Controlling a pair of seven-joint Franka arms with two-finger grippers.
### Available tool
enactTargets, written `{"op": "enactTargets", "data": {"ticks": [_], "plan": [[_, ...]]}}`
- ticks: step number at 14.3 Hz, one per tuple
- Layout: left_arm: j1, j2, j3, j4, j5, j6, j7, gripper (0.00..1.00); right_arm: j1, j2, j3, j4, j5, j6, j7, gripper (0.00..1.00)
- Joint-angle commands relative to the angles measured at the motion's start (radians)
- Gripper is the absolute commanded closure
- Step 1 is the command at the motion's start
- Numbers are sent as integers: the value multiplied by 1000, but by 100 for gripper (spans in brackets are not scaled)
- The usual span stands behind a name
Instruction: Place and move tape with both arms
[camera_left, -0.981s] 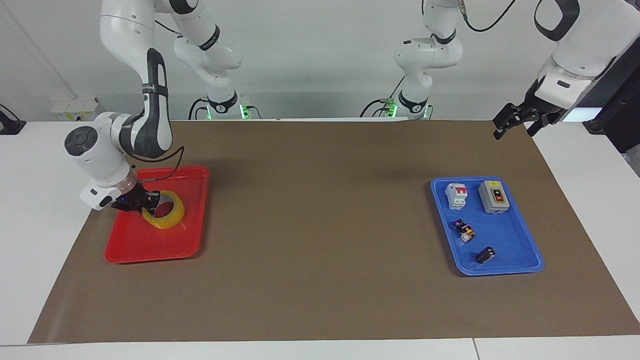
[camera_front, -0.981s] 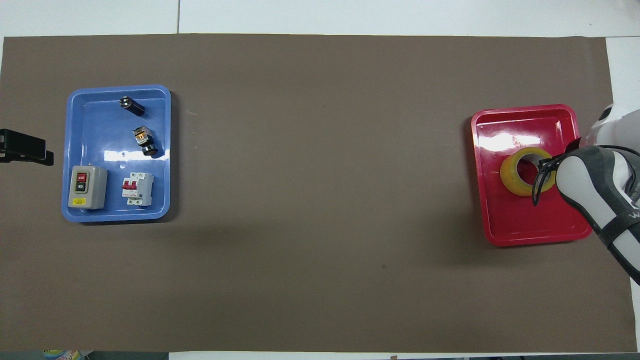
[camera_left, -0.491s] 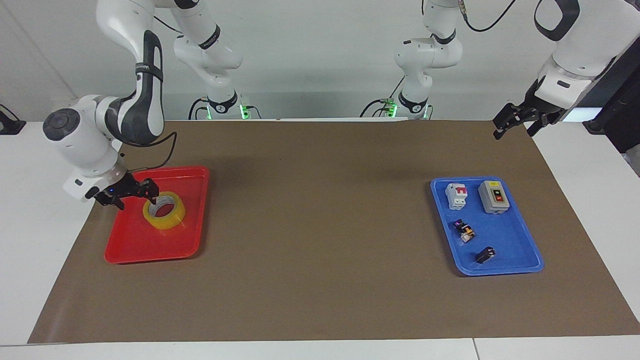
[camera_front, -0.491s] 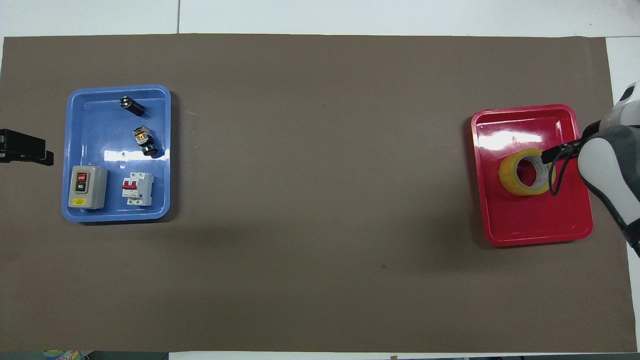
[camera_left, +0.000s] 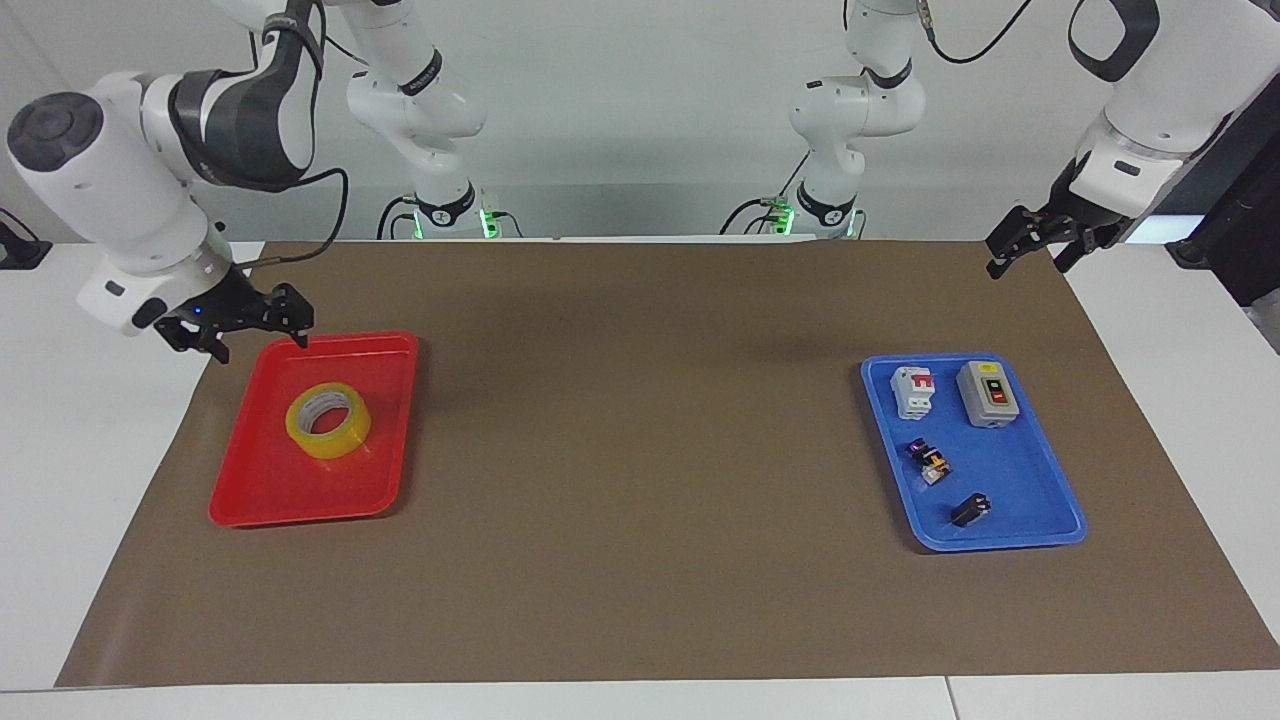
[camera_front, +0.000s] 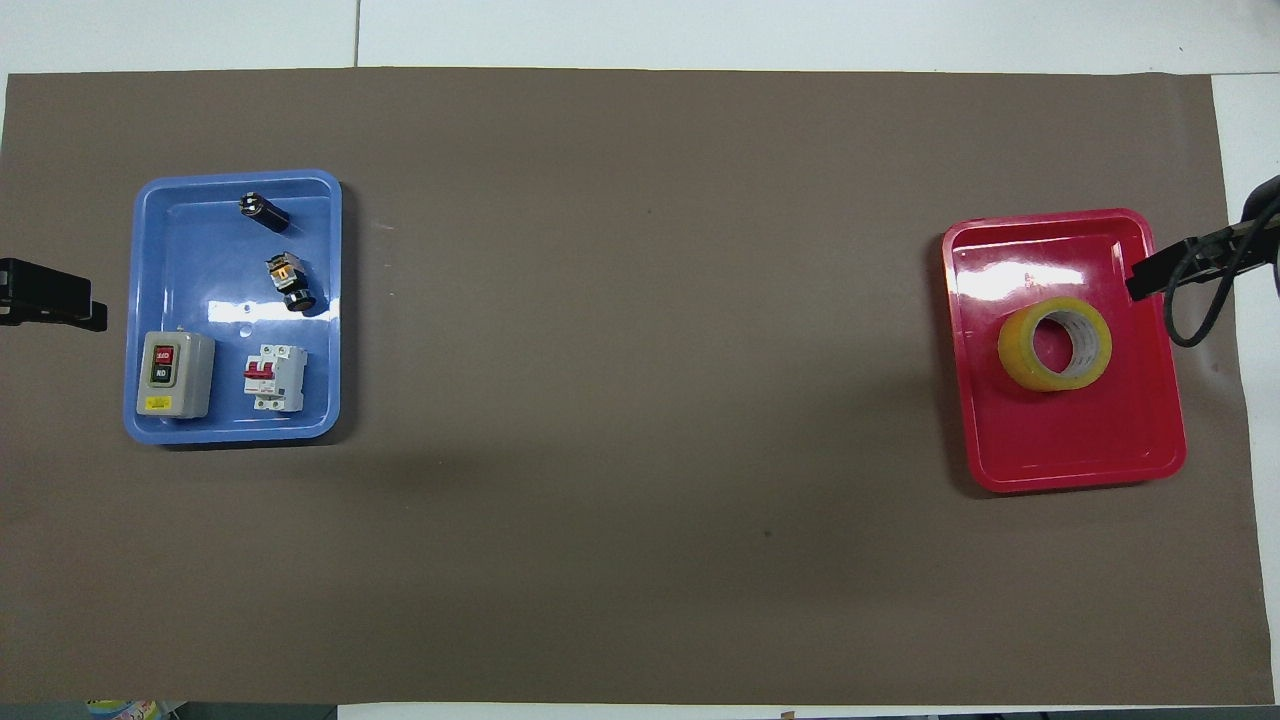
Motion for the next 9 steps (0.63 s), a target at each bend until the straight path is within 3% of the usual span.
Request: {"op": "enactTargets", "data": {"ticks": [1, 3, 6, 9], "plan": [[7, -27, 1, -26, -17, -6, 10, 0, -10, -132, 5, -11, 10, -89, 12, 0], [7, -27, 1, -26, -17, -6, 10, 0, -22, -157, 3, -2, 47, -135, 3, 0], [7, -27, 1, -26, -17, -6, 10, 0, 41, -206, -32, -91, 30, -102, 17, 0], [7, -27, 1, -26, -17, -6, 10, 0, 70, -146, -107, -3, 18, -123, 15, 0]]}}
